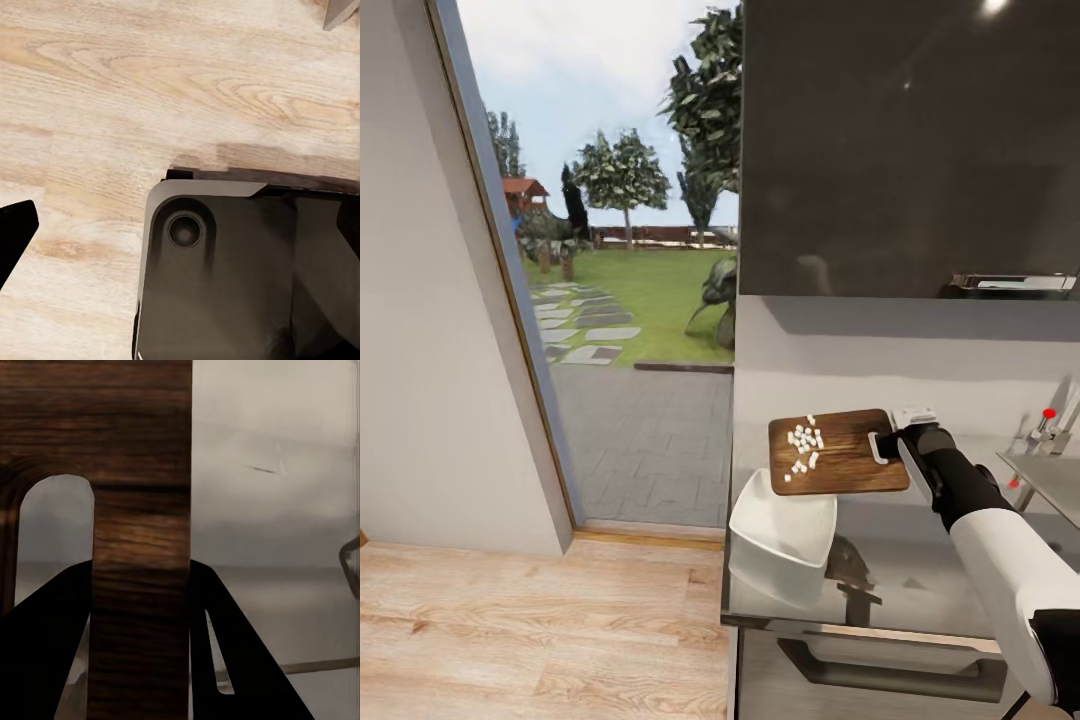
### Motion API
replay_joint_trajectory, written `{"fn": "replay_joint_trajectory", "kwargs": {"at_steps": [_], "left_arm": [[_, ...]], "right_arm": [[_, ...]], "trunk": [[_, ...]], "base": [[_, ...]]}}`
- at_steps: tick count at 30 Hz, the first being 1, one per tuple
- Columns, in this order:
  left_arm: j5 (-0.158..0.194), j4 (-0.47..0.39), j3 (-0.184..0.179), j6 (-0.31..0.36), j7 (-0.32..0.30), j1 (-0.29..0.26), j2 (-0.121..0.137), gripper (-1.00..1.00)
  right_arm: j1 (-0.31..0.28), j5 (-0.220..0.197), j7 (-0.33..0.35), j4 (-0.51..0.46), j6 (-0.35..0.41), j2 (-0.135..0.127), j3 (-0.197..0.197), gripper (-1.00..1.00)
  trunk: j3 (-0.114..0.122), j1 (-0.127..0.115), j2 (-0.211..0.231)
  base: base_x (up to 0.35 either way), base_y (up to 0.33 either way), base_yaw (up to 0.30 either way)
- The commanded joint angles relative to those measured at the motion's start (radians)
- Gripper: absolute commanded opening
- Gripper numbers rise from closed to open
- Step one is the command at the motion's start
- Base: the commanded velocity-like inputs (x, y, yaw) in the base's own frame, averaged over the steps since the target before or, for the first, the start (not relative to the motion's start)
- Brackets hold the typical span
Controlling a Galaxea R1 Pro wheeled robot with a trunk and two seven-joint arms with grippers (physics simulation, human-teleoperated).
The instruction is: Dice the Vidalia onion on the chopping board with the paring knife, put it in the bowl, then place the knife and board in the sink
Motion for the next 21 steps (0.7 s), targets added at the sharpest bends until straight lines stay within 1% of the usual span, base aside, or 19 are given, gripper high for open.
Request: {"fn": "replay_joint_trajectory", "kwargs": {"at_steps": [1,12,15,18,21], "left_arm": [[0.007,0.004,-0.009,-0.006,0.0,-0.002,0.0,1.0],[0.007,0.004,-0.009,-0.006,0.0,-0.002,0.0,1.0],[0.007,0.004,-0.009,-0.006,0.001,-0.002,0.0,1.0],[0.007,0.004,-0.009,-0.006,0.0,-0.002,0.0,1.0],[0.007,0.004,-0.009,-0.006,0.0,-0.002,0.0,1.0]], "right_arm": [[-0.001,0.006,-0.001,-0.001,0.005,-0.001,0.005,-1.0],[-0.001,0.012,-0.003,-0.001,0.001,0.001,0.005,-1.0],[-0.001,0.032,-0.003,-0.001,-0.001,0.001,0.005,-1.0],[-0.001,0.042,-0.003,-0.001,-0.002,0.001,0.005,-1.0],[-0.001,0.05,-0.003,-0.001,-0.028,0.001,0.005,-1.0]], "trunk": [[-0.002,0.001,-0.002],[-0.002,0.001,-0.002],[-0.002,0.001,-0.002],[-0.002,0.001,-0.002],[-0.002,0.001,-0.002]], "base": [[0.0,0.0,0.0],[0.0,0.0,0.0],[0.0,0.0,0.0],[0.0,0.0,0.0],[0.0,0.0,0.0]]}}
